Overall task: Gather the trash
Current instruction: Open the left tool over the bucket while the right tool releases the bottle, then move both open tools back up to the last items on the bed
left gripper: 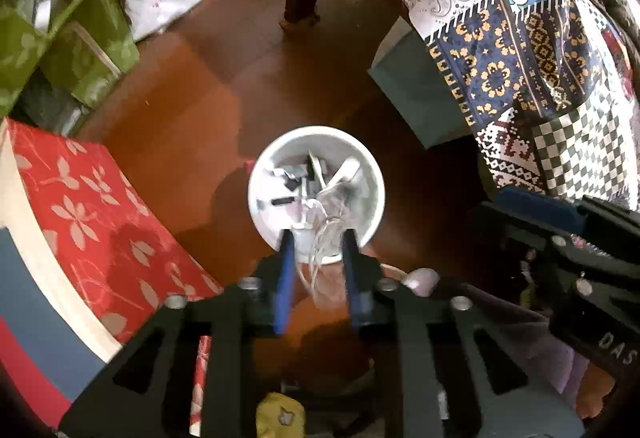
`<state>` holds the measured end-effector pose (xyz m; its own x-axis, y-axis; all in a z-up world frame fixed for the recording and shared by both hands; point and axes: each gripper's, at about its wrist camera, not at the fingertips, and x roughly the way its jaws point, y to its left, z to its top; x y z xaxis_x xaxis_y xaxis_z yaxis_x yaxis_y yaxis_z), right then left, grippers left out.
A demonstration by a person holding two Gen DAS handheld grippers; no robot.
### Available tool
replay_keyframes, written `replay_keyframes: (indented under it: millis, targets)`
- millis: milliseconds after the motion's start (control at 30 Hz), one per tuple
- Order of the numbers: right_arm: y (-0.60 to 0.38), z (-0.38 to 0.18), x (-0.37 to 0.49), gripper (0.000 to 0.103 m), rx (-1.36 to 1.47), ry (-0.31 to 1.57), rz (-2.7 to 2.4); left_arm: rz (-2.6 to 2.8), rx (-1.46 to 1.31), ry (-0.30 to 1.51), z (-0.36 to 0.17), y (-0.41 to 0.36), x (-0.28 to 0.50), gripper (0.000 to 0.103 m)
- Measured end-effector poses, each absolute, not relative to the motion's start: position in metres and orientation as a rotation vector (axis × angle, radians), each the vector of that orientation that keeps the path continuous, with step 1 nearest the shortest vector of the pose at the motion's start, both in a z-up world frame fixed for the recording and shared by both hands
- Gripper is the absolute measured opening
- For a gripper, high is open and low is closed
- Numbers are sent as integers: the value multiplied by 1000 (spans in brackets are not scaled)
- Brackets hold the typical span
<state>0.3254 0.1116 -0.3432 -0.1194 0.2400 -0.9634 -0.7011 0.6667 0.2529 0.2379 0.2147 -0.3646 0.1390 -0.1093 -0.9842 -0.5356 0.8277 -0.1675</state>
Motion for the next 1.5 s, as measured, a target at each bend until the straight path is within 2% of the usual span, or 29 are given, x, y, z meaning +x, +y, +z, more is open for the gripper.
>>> replay_keyframes:
  millis: [367,833,1167,1500]
  targets:
    - [88,-314,327,29,-405,1407,848,352,-522,1329,-323,212,223,26]
    - [2,-197,323,29,-296,1094,770,368,-380,1077,-194,173,213,26]
    - [-97,-120,348,29,-161,900,683,244,-339,906,-110,97,258,26]
    - [-207,-96,403,29,-78,839,499,111,-250,837,-70,2,346,28]
